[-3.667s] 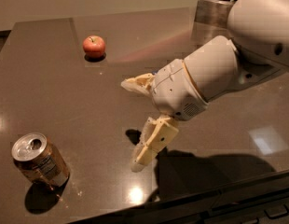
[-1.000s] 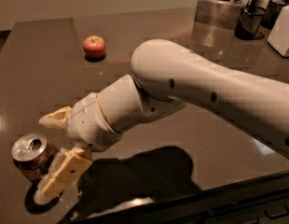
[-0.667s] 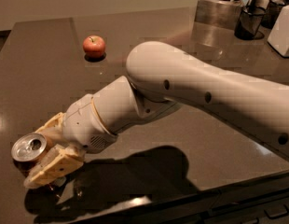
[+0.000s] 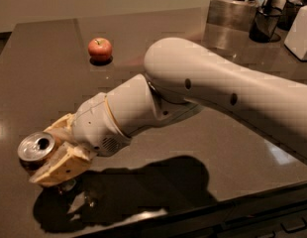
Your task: Move orange can near blue chip bag
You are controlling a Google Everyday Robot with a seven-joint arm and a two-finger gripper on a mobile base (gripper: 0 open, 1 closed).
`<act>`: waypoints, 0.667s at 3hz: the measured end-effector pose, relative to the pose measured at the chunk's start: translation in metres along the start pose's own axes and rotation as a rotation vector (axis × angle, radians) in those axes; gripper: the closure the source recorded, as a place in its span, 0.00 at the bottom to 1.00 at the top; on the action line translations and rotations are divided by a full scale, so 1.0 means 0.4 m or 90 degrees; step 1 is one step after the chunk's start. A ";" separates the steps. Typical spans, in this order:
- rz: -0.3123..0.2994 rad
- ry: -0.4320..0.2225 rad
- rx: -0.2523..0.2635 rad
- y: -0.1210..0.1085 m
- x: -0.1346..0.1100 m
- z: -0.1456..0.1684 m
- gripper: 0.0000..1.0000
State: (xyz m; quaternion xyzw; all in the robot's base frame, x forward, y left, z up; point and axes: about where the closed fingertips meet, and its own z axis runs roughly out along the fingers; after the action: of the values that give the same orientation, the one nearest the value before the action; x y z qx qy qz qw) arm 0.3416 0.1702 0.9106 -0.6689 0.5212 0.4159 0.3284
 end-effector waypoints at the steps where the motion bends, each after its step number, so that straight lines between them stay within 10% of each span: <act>1: 0.012 0.010 0.061 -0.053 0.018 -0.093 1.00; 2: 0.022 0.016 0.128 -0.121 0.042 -0.206 1.00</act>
Offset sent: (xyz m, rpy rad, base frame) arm 0.1189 -0.1212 0.0350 -0.0056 -0.0964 -0.3349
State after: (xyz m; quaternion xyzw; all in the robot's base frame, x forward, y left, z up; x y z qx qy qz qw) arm 0.4083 0.1028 0.9320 -0.6284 0.5760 0.3589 0.3801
